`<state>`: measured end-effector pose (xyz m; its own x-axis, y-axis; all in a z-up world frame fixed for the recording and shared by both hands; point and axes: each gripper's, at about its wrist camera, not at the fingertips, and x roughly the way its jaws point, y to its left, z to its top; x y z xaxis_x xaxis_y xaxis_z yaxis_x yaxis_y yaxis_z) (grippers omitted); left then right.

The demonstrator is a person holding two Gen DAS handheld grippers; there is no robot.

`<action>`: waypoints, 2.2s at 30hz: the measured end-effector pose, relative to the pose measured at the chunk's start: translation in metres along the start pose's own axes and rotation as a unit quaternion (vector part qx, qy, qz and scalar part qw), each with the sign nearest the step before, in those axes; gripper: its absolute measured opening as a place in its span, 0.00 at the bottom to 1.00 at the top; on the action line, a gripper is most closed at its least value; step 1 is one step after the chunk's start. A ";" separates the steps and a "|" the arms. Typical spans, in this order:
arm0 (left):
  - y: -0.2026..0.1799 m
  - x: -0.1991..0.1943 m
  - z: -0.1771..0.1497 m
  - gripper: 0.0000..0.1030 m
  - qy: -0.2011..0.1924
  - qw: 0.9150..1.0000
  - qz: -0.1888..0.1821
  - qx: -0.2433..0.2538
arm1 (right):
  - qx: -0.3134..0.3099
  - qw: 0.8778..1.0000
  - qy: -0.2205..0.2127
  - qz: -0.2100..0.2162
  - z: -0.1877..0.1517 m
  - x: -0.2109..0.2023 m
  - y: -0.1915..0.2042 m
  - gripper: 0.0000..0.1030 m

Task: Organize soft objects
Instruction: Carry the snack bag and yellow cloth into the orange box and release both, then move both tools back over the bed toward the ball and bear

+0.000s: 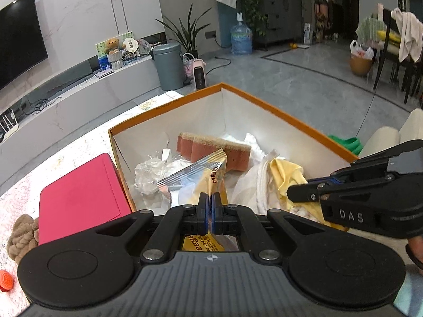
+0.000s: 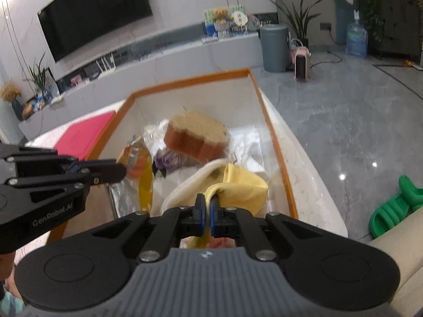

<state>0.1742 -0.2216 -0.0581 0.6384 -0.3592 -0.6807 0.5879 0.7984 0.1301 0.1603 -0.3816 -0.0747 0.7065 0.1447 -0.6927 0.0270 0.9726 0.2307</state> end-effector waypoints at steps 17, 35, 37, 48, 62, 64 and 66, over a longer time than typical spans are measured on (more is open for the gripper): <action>-0.015 0.020 0.002 0.03 0.019 0.999 0.030 0.041 | -0.063 0.997 0.024 -0.037 -0.005 0.008 0.017 0.05; 0.004 -0.007 0.009 0.15 -0.004 1.000 0.016 -0.007 | -0.106 0.993 0.008 -0.046 -0.010 -0.002 0.033 0.46; 0.005 -0.014 0.007 0.15 -0.004 1.000 0.016 -0.002 | -0.114 0.993 0.014 -0.040 -0.009 -0.002 0.035 0.53; 0.036 -0.060 -0.014 0.23 -0.025 0.998 0.016 -0.053 | -0.120 0.991 -0.001 -0.055 0.003 -0.044 0.059 0.67; 0.103 -0.128 -0.068 0.23 -0.099 0.978 0.072 -0.168 | -0.096 0.992 -0.082 0.010 -0.020 -0.076 0.134 0.76; 0.114 -0.132 -0.080 0.23 -0.097 0.975 0.084 -0.180 | -0.093 0.992 -0.083 0.025 -0.024 -0.072 0.147 0.77; 0.126 -0.135 -0.092 0.23 -0.093 0.972 0.096 -0.192 | -0.094 0.991 -0.083 0.042 -0.027 -0.067 0.161 0.77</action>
<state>0.1168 -0.0281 -0.0162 0.8175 -0.2379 -0.5245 0.2426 0.9682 -0.0611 0.0981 -0.2298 -0.0098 0.8073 0.2100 -0.5515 -0.1583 0.9773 0.1404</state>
